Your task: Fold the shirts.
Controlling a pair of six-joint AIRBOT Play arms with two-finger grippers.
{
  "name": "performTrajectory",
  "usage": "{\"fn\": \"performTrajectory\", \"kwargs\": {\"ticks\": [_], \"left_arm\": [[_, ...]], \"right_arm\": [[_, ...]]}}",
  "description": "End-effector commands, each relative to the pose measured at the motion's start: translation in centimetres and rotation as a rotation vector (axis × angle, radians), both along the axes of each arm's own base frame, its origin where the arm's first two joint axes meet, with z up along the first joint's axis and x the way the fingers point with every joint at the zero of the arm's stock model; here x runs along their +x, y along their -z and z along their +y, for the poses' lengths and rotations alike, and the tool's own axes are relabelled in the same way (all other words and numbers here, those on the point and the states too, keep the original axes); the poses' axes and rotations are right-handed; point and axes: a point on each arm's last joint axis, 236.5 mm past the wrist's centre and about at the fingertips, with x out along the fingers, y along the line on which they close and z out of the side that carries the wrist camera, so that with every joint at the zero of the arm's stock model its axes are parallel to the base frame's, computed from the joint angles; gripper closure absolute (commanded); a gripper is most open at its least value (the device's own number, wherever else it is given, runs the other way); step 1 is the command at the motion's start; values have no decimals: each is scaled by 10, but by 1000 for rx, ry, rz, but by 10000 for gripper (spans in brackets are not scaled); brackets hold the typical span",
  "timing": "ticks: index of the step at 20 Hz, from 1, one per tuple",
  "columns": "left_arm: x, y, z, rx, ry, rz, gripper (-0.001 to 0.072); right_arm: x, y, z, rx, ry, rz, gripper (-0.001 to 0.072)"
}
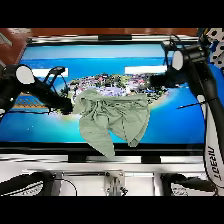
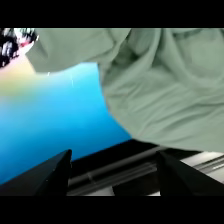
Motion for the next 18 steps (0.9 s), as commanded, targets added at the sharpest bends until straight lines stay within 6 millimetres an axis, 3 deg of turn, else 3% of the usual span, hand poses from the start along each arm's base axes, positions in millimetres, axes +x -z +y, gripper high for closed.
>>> {"fn": "performTrajectory", "kwargs": {"ticks": [1,4,6,7,13,15,16,17,18], "left_arm": [[-44,23,17,-88,-113,161,107],[-70,74,1,-199,-226,213,109],[-77,102,-12,-243,-261,224,220],[-72,112,-17,-257,-291,206,228],[-64,150,-39,-260,-312,240,212],[-62,153,-47,-280,-321,245,231],[-59,153,-52,-292,-329,235,253],[-56,152,-56,-302,-334,223,327],[-54,152,-58,-305,-335,213,421]], "right_arm": [[-56,35,-18,242,68,288,202],[-78,55,2,432,74,329,201],[-81,65,14,482,83,301,201],[-84,70,15,491,89,311,201],[-94,77,17,494,94,349,201],[-96,76,18,499,96,359,197],[-98,77,19,503,95,368,102],[-101,79,21,511,96,380,51],[-106,83,25,529,101,400,52]]}}
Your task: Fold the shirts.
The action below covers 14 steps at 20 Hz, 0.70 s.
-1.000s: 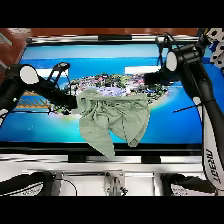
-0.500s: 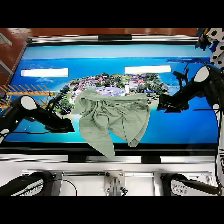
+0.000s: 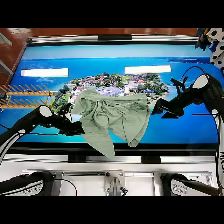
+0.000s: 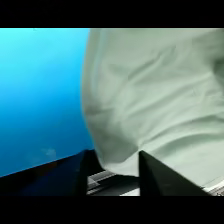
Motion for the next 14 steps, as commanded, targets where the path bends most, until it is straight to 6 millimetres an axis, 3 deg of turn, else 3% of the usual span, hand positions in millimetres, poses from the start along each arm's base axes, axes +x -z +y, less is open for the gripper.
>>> {"fn": "performTrajectory", "kwargs": {"ticks": [1,2,6,8,14], "left_arm": [[10,4,-10,-17,-25,-36,619],[12,2,-12,-26,-12,-49,674],[25,-13,-16,-42,11,-91,675],[30,-25,-19,-52,48,-117,675],[31,-33,-10,-4,127,-133,675]], "right_arm": [[-16,11,13,42,-6,59,53],[-25,19,21,40,-24,81,54],[-51,58,66,29,-110,96,54],[-55,68,84,67,-80,87,55],[-52,101,92,87,17,132,128]]}}
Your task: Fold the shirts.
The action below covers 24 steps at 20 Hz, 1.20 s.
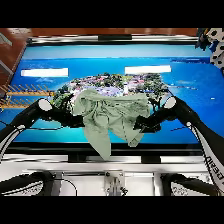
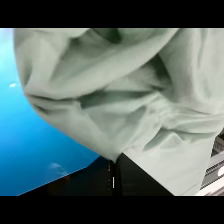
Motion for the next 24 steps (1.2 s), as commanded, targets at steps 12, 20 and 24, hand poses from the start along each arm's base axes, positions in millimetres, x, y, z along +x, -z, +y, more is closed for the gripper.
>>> {"fn": "performTrajectory", "kwargs": {"ticks": [12,20,24], "left_arm": [[27,-46,54,115,15,-181,675],[48,-80,59,108,-5,-272,675],[49,-79,63,118,-9,-272,675]], "right_arm": [[116,-89,-37,-23,179,-453,654],[153,-95,-78,-92,295,-519,653],[147,-89,-86,-131,306,-483,645]]}}
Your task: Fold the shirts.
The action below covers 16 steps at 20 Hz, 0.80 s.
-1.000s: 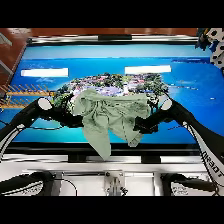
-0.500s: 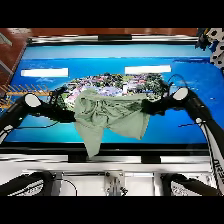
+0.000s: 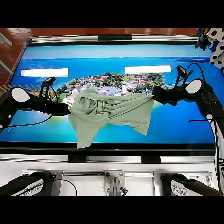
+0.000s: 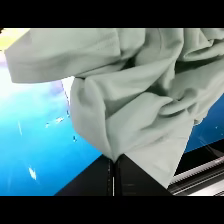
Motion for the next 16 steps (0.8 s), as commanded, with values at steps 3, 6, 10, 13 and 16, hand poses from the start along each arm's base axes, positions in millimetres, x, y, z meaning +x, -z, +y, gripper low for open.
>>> {"fn": "performTrajectory", "kwargs": {"ticks": [3,6,10,13,16], "left_arm": [[2,-1,2,5,-3,-6,675],[1,-1,2,5,-2,-5,675],[1,-1,2,5,-2,-5,675],[1,-1,2,5,-3,-6,675],[1,-1,2,5,-3,-6,675]], "right_arm": [[-30,9,12,7,-105,107,136],[-69,18,-4,-6,-176,262,136],[-123,49,-23,100,-121,472,137],[-142,84,10,144,-193,453,150],[-127,102,29,68,-226,346,152]]}}
